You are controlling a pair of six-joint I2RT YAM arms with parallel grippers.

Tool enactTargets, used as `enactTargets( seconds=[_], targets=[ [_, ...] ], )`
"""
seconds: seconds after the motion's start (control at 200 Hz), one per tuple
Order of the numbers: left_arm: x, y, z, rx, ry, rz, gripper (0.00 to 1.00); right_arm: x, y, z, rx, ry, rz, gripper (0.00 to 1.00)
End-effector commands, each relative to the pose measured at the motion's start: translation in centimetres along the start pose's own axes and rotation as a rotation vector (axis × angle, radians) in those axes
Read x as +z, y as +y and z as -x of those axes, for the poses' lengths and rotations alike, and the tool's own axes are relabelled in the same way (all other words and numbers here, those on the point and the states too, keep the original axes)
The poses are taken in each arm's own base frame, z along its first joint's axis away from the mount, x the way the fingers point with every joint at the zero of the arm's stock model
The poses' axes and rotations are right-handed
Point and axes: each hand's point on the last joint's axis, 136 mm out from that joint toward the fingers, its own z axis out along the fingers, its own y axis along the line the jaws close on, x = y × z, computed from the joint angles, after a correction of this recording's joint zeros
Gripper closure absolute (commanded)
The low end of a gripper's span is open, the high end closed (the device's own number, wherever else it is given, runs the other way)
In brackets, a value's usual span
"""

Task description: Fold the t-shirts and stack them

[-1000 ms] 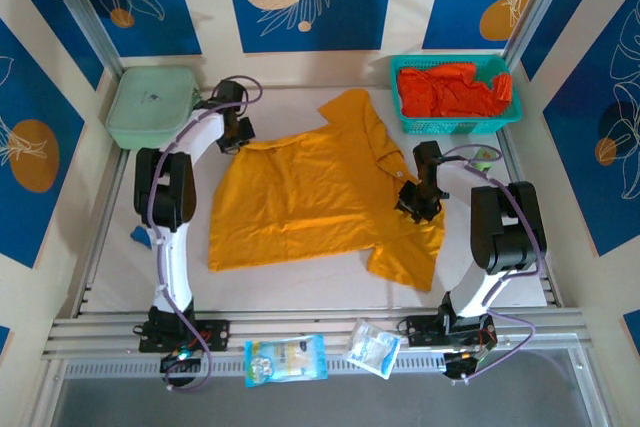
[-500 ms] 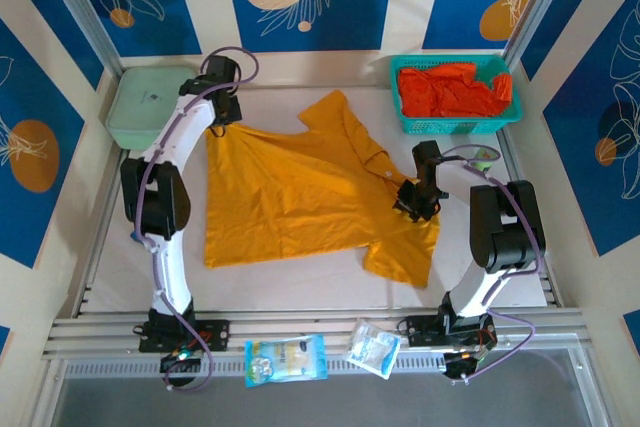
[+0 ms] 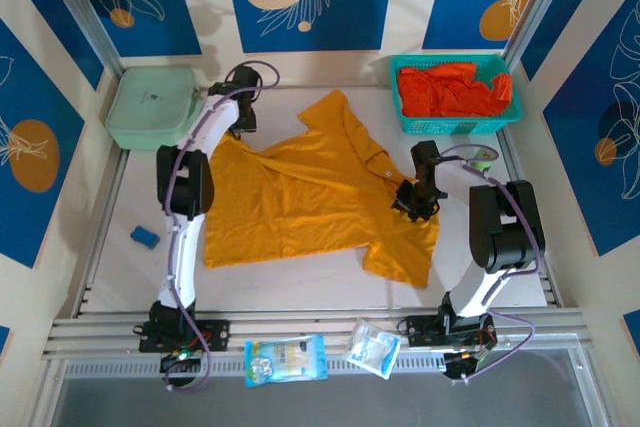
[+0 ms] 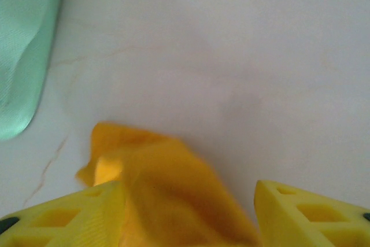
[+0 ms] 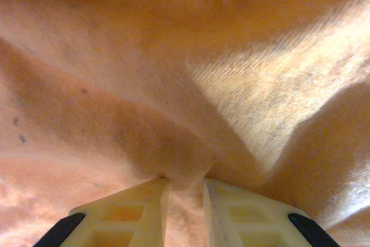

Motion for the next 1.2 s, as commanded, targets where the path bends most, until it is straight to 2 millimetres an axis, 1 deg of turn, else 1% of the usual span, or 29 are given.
enactTargets(
  seconds=[0.0,0.055,0.13,0.155,0.19,0.235,0.24,0.255,0.27,0.295,0.35,0.39,0.425,0.495,0.515,0.57,0.655,0.76,0.835,0.891,0.986,1.051,1.196],
  targets=[
    [-2.3,1.2,2.2,0.032,-0.033,0.025,0.39,-0.3,-0.1,-0.9,0.0,0.023,-0.006,0.76],
    [-3.5,1.7,2.6,0.032,-0.051,0.033,0.39,-0.4,0.0,-0.9,0.001,0.018,-0.004,0.76],
    [-5.2,2.4,2.3,0.026,-0.06,0.035,0.36,-0.8,0.3,-0.8,-0.009,0.008,-0.003,0.74],
    [-5.7,2.6,1.8,0.027,-0.055,0.037,0.32,-1.1,0.5,-0.7,-0.017,0.002,-0.002,0.72],
    [-6.9,3.2,1.2,0.018,-0.058,0.031,0.27,-1.5,0.8,-0.6,-0.028,-0.008,-0.002,0.7],
    [-8.1,3.4,-0.1,0.013,-0.053,0.014,0.22,-2.3,1.1,-0.4,-0.042,-0.024,-0.006,0.68],
    [-8.0,3.4,-0.4,0.013,-0.048,0.013,0.21,-2.3,1.1,-0.4,-0.045,-0.025,-0.007,0.68],
    [-8.7,3.5,-0.6,0.005,-0.055,0.005,0.21,-2.7,1.3,-0.2,-0.054,-0.034,-0.006,0.68],
    [-8.8,3.6,-1.5,0.005,-0.044,0.001,0.2,-2.9,1.3,-0.2,-0.058,-0.039,-0.009,0.67],
    [-9.5,3.7,-2.5,0.004,-0.04,-0.007,0.2,-3.5,1.6,0.0,-0.071,-0.051,-0.008,0.67],
    [-10.2,3.9,-5.2,0.005,-0.009,-0.018,0.2,-4.6,2.2,0.4,-0.103,-0.079,-0.004,0.64],
    [-10.4,4.0,-7.4,0.002,0.027,-0.026,0.23,-5.5,2.6,0.7,-0.127,-0.1,0.002,0.63],
    [-10.4,3.7,-9.3,-0.001,0.062,-0.045,0.26,-6.1,2.8,1.1,-0.148,-0.121,0.0,0.61],
    [-9.4,2.9,-13.2,-0.01,0.143,-0.09,0.32,-7.1,3.0,1.9,-0.185,-0.159,-0.017,0.57],
    [-8.9,2.8,-14.4,-0.013,0.17,-0.095,0.33,-7.3,3.0,2.1,-0.194,-0.167,-0.025,0.56],
    [-7.5,2.4,-17.0,-0.029,0.224,-0.113,0.38,-7.5,3.0,2.9,-0.217,-0.188,-0.044,0.54],
    [-5.5,1.7,-20.4,-0.049,0.304,-0.13,0.4,-7.0,3.0,4.4,-0.255,-0.205,-0.072,0.51],
    [-4.0,1.3,-23.5,-0.066,0.36,-0.127,0.41,-6.0,3.2,6.3,-0.328,-0.217,-0.122,0.51],
    [-3.4,1.3,-25.1,-0.074,0.389,-0.12,0.41,-5.6,3.1,7.5,-0.368,-0.224,-0.176,0.51],
    [-3.1,1.6,-26.1,-0.076,0.403,-0.11,0.41,-5.6,2.9,8.2,-0.389,-0.236,-0.213,0.5],
    [-2.9,1.9,-27.5,-0.07,0.423,-0.107,0.41,-5.3,2.5,8.5,-0.405,-0.233,-0.238,0.48],
    [-3.0,1.9,-28.0,-0.072,0.433,-0.116,0.41,-4.8,2.1,8.2,-0.406,-0.219,-0.248,0.47],
    [-3.5,2.3,-28.0,-0.061,0.453,-0.097,0.41,-3.6,0.5,7.5,-0.401,-0.179,-0.306,0.45]
  ],
)
